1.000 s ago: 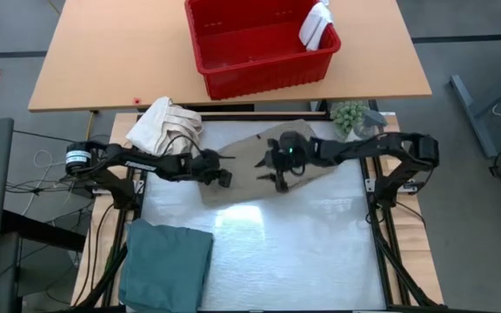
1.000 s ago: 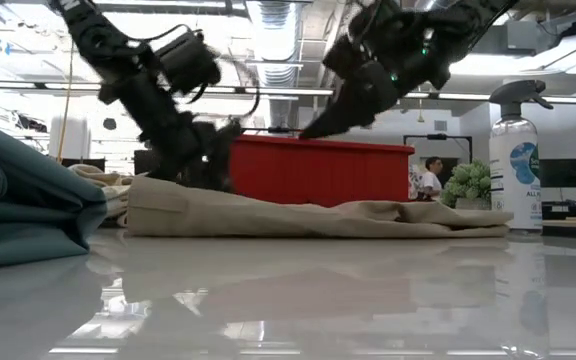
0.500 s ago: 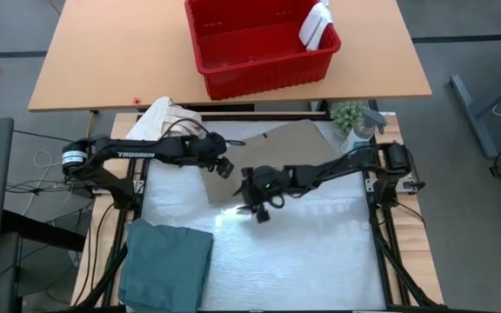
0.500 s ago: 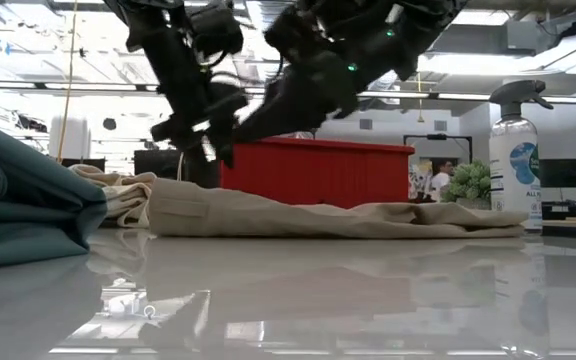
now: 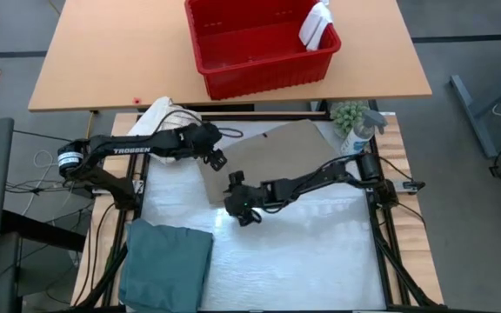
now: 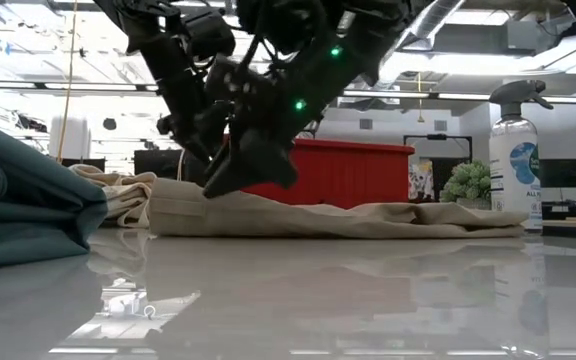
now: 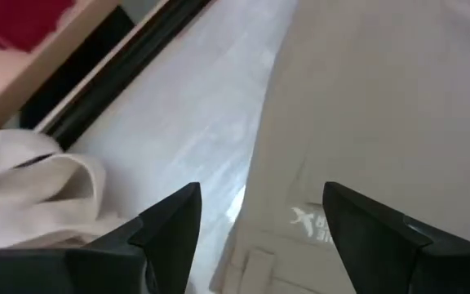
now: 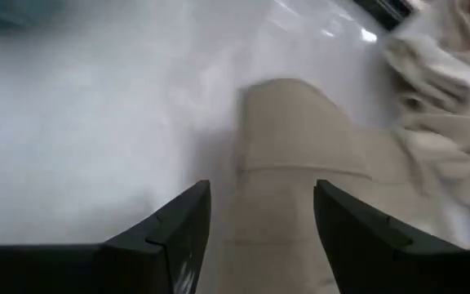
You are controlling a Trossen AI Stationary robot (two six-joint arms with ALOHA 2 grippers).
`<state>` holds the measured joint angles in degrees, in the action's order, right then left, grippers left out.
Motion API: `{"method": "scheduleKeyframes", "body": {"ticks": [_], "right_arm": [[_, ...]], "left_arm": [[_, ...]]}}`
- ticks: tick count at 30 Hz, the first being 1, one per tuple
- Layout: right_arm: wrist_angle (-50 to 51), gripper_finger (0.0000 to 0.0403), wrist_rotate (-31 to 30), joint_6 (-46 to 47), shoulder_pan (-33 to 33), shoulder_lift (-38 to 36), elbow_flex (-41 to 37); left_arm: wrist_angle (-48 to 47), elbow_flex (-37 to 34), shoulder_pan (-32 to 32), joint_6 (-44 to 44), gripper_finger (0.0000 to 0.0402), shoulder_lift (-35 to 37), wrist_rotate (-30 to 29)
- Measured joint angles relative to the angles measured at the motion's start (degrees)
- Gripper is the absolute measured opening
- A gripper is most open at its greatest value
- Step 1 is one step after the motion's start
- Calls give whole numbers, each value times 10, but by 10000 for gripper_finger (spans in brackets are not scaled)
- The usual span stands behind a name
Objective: Fold Laundry from Bin
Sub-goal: Fold the brown shorts
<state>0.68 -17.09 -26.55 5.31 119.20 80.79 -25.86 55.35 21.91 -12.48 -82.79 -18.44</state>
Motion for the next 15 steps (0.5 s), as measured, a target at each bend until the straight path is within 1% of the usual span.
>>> {"method": "scheduleKeyframes", "body": {"ticks": [2, 3, 8, 13, 15], "right_arm": [[23, 245, -54, -9, 7, 11, 20], [24, 248, -67, -8, 7, 13, 30], [39, 262, -57, 29, 10, 11, 41], [47, 272, -44, 32, 29, 12, 40], [46, 278, -40, 28, 38, 11, 40]], "left_arm": [[23, 0, 15, 15, 247, -6, 27], [38, 0, 23, 22, 247, -9, 42], [53, -1, 41, 33, 247, -30, 79], [56, -1, 42, 60, 247, -69, 128], [57, -1, 41, 68, 247, -84, 137]]}}
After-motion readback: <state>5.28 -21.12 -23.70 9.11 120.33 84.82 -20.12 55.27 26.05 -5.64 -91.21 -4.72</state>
